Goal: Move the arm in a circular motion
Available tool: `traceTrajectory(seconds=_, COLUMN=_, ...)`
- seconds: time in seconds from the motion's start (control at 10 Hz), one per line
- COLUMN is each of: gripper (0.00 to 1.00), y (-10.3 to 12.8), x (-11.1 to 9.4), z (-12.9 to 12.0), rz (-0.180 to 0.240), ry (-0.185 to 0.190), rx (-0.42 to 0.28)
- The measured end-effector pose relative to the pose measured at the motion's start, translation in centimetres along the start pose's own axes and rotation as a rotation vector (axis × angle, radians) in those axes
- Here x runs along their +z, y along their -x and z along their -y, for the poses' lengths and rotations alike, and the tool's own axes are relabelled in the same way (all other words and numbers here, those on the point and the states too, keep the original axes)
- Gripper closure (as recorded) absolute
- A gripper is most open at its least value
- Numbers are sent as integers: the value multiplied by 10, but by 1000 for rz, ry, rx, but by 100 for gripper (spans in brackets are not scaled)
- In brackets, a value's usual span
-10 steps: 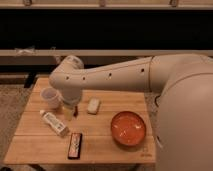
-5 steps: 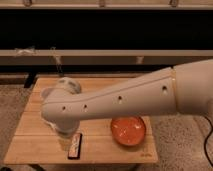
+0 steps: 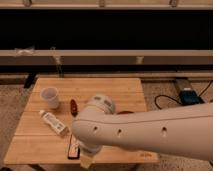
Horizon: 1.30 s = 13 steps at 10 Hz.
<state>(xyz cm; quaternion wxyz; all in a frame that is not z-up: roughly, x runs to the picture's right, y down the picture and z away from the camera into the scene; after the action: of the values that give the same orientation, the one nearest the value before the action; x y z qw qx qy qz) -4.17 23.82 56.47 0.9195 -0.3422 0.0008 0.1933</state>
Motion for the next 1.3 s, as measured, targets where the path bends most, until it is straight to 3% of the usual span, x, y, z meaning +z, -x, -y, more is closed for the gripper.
traceTrajectory(seconds=0.3, gripper=28, y=-38, x=2, z=62, rz=-7, ry=-10, rx=133)
traceTrajectory(seconds=0.4, gripper=28, y=-48, x=3, z=93, rz=-15, ry=-15, rx=184)
traceTrajectory(seconds=0.8, gripper=28, y=-61, x=9, z=187, rz=-51, ry=-39, rx=306)
traceTrajectory(seconds=1.1, gripper=28, y=-33, x=14, z=263, rz=-81, ry=-74, rx=356)
traceTrajectory(seconds=1.3, gripper=28, y=13, x=18, z=294, rz=-93, ry=-90, rx=360)
